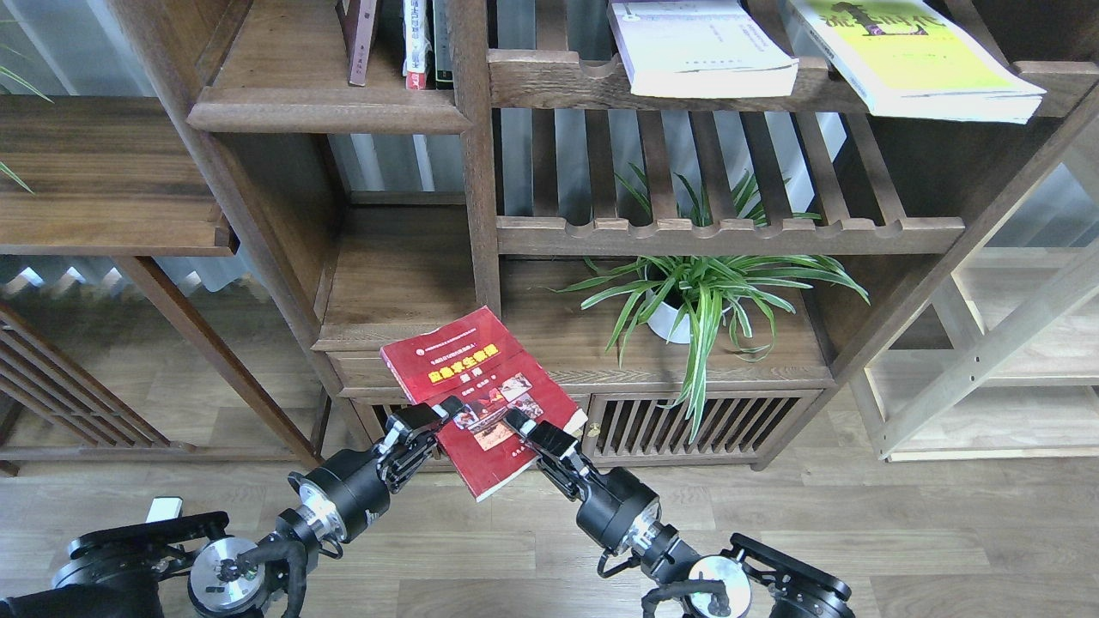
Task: Organize books on shelf
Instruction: 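Pass the red book from the right gripper to the left gripper, then hold the red book in the left gripper and adjust its grip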
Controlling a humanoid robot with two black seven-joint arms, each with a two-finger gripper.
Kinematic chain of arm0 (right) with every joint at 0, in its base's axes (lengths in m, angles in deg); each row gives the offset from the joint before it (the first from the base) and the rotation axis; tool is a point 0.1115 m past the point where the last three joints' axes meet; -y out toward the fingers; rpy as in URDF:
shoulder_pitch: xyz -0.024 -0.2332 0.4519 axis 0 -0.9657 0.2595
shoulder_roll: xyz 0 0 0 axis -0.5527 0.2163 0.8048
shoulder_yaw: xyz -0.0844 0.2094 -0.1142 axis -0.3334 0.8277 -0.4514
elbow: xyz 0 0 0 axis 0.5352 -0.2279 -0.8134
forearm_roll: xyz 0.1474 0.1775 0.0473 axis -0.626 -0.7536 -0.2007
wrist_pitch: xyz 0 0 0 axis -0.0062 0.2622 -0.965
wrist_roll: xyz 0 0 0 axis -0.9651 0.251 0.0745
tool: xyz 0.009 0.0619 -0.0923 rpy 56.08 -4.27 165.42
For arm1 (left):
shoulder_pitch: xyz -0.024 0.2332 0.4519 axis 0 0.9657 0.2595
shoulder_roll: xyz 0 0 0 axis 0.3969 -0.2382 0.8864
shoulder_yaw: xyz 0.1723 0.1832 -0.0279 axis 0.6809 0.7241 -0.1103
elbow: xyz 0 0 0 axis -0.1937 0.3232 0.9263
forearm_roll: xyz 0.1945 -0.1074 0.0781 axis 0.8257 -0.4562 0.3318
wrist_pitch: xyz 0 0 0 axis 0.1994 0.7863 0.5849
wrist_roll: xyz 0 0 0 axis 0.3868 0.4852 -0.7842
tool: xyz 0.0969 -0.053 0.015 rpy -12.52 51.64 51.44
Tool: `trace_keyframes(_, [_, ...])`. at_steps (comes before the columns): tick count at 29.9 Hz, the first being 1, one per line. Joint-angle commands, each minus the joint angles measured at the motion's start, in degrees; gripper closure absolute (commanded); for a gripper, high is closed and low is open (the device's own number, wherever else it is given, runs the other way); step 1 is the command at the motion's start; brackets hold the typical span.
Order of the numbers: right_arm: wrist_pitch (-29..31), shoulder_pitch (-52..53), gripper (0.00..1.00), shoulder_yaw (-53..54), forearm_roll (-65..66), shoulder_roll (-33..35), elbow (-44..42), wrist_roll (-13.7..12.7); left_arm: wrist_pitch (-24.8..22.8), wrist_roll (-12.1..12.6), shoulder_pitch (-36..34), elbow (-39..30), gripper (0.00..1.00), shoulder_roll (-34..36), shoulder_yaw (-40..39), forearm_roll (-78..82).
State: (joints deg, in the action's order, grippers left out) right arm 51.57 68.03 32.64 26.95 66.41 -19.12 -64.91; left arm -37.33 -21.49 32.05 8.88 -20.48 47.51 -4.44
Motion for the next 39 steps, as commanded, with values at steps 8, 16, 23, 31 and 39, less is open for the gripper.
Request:
trace_keyframes(8, [0.01,0.82,0.04,2.63,0.77,0.0,-0.18,0.02,0.0,0.07,1.61,0.08,0.9,1.39,-0.87,0.04])
trace_keyframes(16, [0.01,-0.06,0.01,5.35,0.77,0.0,-3.6,0.37,0.0,0.15,2.93,-0.1,0.9,4.11,-1.65,1.27])
trace_keyframes(23, [0.01,-0.06,0.01,6.49,0.77,0.0,-9.58,0.55,0.0,-0.02,3.19,0.25,0.91,6.04,-1.92,2.05])
trace_keyframes(31, [0.01,0.02,0.01,6.49,0.77,0.0,-9.76,0.46,0.0,-0.11,2.32,0.69,0.92,10.26,-0.78,6.1])
trace_keyframes(39, [0.01,0.02,0.01,6.41,0.85,0.0,-9.76,0.46,0.0,0.94,2.84,1.65,0.95,11.24,-1.57,6.54])
